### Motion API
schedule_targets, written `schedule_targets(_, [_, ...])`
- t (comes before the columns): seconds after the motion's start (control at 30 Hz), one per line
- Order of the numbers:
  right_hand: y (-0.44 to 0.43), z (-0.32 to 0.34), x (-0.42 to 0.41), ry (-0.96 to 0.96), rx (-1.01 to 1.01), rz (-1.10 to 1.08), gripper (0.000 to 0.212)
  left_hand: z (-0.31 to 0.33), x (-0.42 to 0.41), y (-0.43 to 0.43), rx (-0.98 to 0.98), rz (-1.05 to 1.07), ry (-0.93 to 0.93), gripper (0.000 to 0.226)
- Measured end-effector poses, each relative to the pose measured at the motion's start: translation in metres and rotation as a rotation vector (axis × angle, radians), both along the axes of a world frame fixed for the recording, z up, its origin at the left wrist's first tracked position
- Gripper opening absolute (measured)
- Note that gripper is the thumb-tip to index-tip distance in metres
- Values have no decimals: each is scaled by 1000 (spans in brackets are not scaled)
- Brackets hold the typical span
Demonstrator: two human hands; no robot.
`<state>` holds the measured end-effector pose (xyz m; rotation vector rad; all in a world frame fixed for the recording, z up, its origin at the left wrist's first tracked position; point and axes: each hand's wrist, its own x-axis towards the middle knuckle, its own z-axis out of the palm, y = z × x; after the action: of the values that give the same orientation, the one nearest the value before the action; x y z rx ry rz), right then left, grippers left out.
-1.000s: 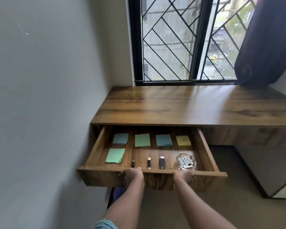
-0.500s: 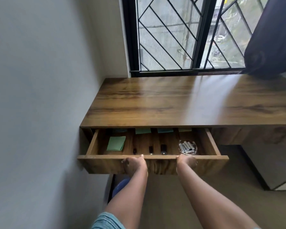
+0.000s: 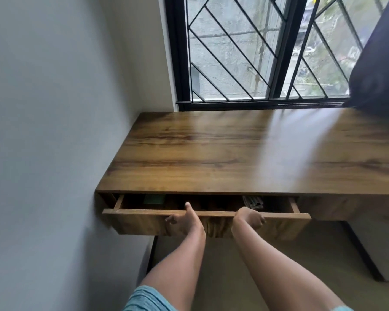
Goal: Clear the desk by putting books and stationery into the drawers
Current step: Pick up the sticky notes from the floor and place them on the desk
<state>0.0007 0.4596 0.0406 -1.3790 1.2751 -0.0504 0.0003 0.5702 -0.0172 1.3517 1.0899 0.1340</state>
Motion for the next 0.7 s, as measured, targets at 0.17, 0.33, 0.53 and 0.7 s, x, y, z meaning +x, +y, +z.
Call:
schedule_targets(0.17, [-1, -1, 18, -76, 29, 58, 98, 3, 24, 0, -22, 9, 7, 101])
schedule_targets(0.33, [-3, -1, 43, -92, 8, 181, 95, 5, 49, 5, -22, -6, -5, 100])
schedule_targets(0.53, [-11, -4, 56, -55, 13, 200, 67, 5, 57, -2, 42, -24, 35, 101])
schedule_targets(0.7, [-9, 3, 57, 12, -14, 285, 77, 8, 59, -2, 24, -55, 25, 102])
